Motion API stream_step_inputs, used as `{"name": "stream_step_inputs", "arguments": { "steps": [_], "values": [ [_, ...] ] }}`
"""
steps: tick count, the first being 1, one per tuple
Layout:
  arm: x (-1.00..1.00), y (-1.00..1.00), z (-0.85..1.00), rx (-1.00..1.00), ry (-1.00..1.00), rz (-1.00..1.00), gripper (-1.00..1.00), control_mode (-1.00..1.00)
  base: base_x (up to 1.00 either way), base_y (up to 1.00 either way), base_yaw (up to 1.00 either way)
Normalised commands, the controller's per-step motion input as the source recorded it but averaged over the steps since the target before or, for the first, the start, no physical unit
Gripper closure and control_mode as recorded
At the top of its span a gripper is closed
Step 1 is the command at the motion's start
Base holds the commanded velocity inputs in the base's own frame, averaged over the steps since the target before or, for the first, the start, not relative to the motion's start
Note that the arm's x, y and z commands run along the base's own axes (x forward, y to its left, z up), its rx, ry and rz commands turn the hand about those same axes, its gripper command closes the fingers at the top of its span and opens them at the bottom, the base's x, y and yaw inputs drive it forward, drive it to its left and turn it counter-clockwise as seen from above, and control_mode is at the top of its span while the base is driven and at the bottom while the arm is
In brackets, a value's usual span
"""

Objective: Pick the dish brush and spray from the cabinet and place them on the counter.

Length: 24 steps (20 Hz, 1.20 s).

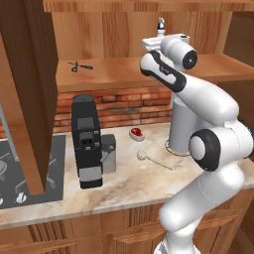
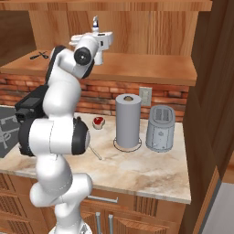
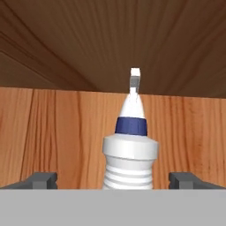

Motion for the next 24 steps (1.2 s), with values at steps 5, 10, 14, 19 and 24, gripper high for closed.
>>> {"name": "stream_step_inputs", "arguments": {
  "steps": [5,10,14,19,24],
  "values": [
    [0.29,-0.05,-0.06,0.00,0.00,0.00,-1.00,-1.00,0.00,0.00,0.00],
    [0.26,-0.08,-0.02,0.00,0.00,0.00,-1.00,-1.00,0.00,0.00,0.00],
    [0.09,-0.05,0.00,0.00,0.00,0.00,-1.00,-1.00,0.00,0.00,0.00],
    [0.00,0.00,0.00,0.00,0.00,0.00,1.00,-1.00,0.00,0.00,0.00],
    [0.00,0.00,0.00,0.00,0.00,0.00,1.00,-1.00,0.00,0.00,0.00]
  ]
}}
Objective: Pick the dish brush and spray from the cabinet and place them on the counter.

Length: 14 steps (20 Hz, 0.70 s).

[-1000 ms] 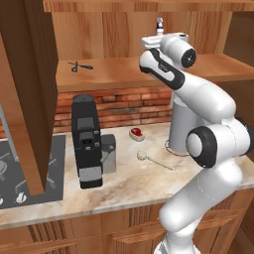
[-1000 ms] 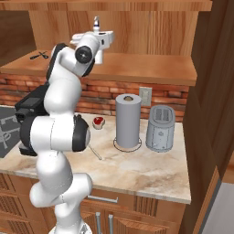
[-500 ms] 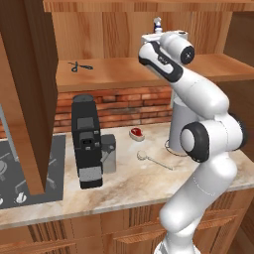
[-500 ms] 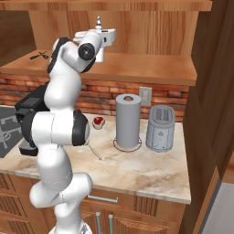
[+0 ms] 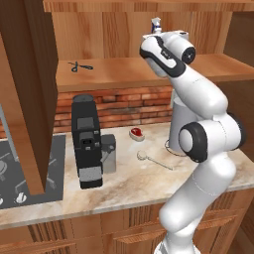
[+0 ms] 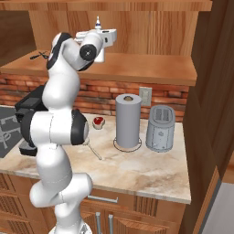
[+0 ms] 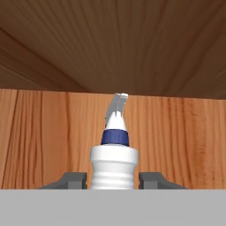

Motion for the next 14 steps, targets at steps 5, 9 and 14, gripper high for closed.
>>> {"name": "stream_step_inputs", "arguments": {
  "steps": [5,9,14],
  "values": [
    [0.00,0.00,0.00,0.00,0.00,0.00,1.00,-1.00,0.00,0.00,0.00],
    [0.00,0.00,0.00,0.00,0.00,0.00,1.00,-1.00,0.00,0.00,0.00],
    [-0.06,0.00,0.00,0.00,0.02,0.00,1.00,-1.00,0.00,0.00,0.00]
  ]
}}
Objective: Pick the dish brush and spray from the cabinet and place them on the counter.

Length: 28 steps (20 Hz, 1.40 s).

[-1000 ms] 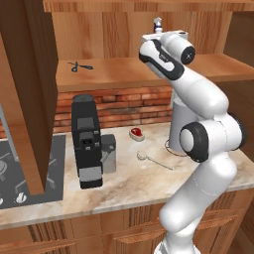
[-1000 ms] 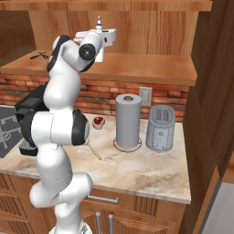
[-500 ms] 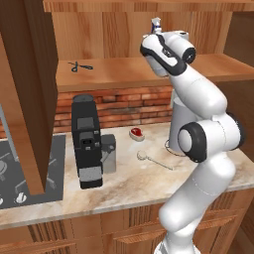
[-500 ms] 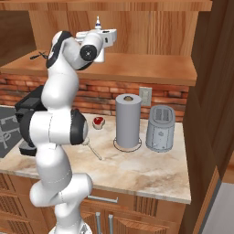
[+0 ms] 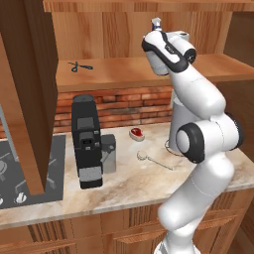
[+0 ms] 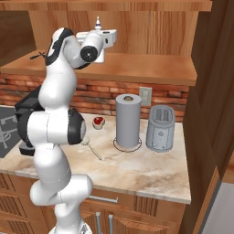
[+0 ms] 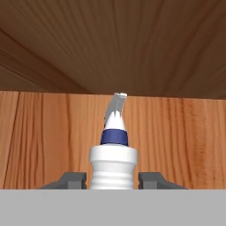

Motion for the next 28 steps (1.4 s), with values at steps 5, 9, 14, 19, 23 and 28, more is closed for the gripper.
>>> {"name": "stream_step_inputs", "arguments": {
  "steps": [5,9,14,19,23,28],
  "values": [
    [-0.17,0.00,0.05,-0.01,0.10,0.00,1.00,-1.00,0.00,0.00,0.00],
    [-0.23,0.00,0.13,-0.02,0.09,0.00,1.00,-1.00,0.00,0.00,0.00],
    [-0.30,0.00,0.18,-0.02,0.08,0.00,1.00,-1.00,0.00,0.00,0.00],
    [-0.38,0.00,0.13,-0.01,0.03,0.00,1.00,-1.00,0.00,0.00,0.00],
    [-0.40,0.00,0.11,-0.01,0.03,0.00,1.00,-1.00,0.00,0.00,0.00],
    [-0.42,-0.01,0.11,-0.01,0.03,0.00,1.00,-1.00,0.00,0.00,0.00]
  ]
}}
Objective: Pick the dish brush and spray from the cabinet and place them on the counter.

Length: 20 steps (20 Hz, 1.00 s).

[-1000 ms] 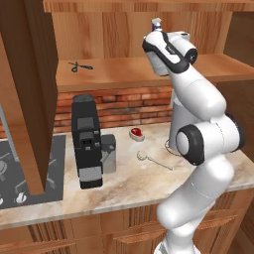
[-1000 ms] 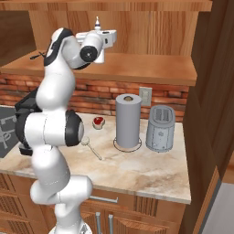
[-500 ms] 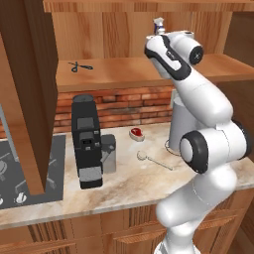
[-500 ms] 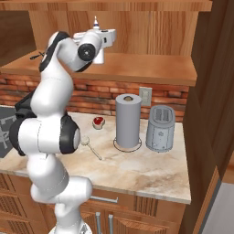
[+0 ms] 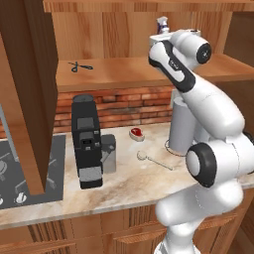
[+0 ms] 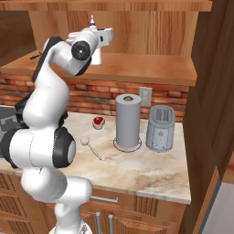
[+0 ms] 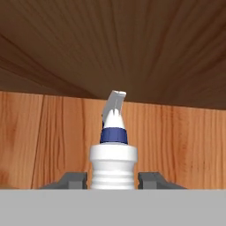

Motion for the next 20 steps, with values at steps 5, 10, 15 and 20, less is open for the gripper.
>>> {"name": "stream_step_inputs", "arguments": {
  "steps": [5,10,15,20],
  "values": [
    [-0.42,-0.01,0.06,-0.02,0.02,0.00,1.00,-1.00,0.00,0.00,0.00],
    [-0.45,-0.04,0.00,-0.03,0.03,0.00,1.00,-1.00,0.00,0.00,0.00],
    [-0.47,-0.04,0.00,-0.03,0.03,0.00,1.00,-1.00,0.00,0.00,0.00],
    [-0.49,-0.04,0.00,-0.03,0.02,0.00,1.00,-1.00,0.00,0.00,0.00]
  ]
}}
